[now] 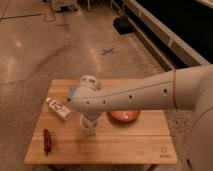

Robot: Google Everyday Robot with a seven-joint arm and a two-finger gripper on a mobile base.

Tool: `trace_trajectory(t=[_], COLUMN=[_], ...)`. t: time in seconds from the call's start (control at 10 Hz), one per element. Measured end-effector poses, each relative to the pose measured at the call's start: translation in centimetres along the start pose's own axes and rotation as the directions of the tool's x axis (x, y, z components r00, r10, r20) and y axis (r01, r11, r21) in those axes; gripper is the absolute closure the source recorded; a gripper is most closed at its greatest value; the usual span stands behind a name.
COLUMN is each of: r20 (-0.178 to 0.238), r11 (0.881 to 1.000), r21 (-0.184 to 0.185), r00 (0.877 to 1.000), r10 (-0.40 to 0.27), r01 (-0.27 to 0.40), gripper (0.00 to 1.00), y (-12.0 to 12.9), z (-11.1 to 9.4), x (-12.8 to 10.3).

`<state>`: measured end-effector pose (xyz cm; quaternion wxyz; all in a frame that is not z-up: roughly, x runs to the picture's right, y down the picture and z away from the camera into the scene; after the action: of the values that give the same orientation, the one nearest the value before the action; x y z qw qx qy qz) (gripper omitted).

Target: Place the ceramic cup in the ceramic bowl

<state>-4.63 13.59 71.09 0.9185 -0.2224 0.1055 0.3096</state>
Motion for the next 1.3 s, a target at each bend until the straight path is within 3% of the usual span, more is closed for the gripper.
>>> trace_trajectory(t=[0.3, 0.8, 1.0, 1.3], r20=[0.026, 0.064, 0.067, 0.051], r11=[0.999, 0.998, 0.998, 0.995], r21=[-0.029, -0.043, -0.05, -0.09], r00=[0.999, 0.997, 0.997, 0.998], r10=[-0.026, -0.041, -0.043, -0.049], r01=[0.027, 0.044, 0.046, 0.053], gripper=[0.36, 0.36, 0.36, 0.36], y=[-0.3, -1.3, -1.6, -1.4], z=[1.7, 4.0, 4.6, 6.8], x=[-0.9, -2.0, -2.1, -1.6])
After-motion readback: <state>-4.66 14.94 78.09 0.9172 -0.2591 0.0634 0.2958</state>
